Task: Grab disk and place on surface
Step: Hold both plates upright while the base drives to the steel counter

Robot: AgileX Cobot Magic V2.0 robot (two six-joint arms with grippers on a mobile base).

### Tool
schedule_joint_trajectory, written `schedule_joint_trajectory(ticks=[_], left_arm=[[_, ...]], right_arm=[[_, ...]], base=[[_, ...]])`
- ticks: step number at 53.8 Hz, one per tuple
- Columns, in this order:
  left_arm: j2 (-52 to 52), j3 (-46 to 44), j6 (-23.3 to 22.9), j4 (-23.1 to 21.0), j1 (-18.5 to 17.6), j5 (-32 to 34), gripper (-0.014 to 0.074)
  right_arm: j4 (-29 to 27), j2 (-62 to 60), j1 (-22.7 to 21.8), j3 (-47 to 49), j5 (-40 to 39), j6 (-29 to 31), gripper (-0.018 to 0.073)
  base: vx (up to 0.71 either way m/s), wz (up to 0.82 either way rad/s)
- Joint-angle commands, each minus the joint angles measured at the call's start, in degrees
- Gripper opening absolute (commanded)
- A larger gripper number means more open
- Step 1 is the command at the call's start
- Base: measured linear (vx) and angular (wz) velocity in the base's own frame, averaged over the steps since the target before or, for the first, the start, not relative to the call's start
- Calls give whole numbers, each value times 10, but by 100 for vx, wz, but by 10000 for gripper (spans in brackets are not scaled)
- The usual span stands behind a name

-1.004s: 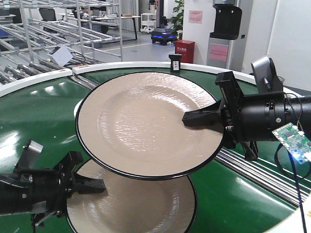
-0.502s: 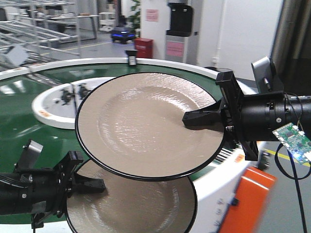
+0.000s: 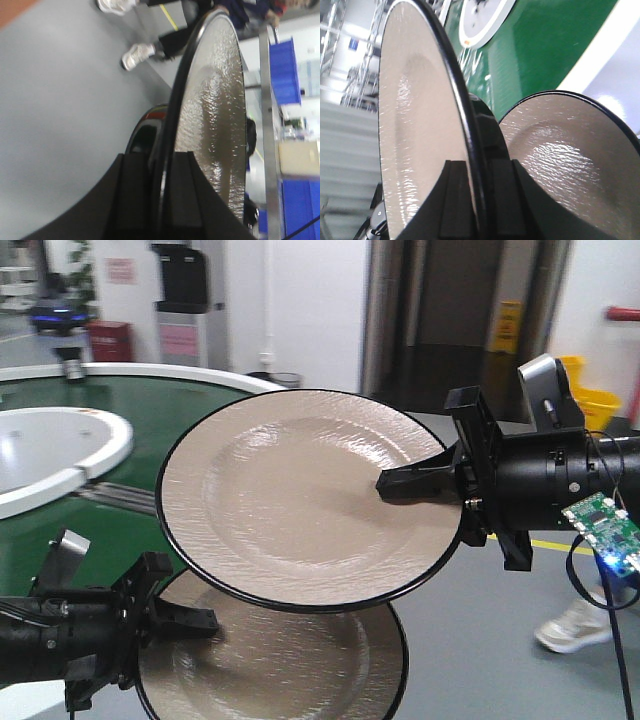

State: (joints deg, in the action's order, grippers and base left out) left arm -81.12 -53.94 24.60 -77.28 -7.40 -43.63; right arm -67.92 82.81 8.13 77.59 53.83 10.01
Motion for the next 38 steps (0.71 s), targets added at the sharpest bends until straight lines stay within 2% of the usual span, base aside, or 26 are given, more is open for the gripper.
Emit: schedule_joint_trajectory(ticks=[1, 18, 38], left_arm=[[21, -18, -9, -58, -2, -14, -1], [21, -18, -9, -58, -2, -14, -1], [21, -18, -9, -58, -2, -14, -1]], right_arm=[[-69, -23, -2, 24, -21, -1, -8], [-69, -23, -2, 24, -18, -1, -8], [-69, -23, -2, 24, -15, -1, -8]], base=[[-9, -69], [-3, -60], [11, -37]])
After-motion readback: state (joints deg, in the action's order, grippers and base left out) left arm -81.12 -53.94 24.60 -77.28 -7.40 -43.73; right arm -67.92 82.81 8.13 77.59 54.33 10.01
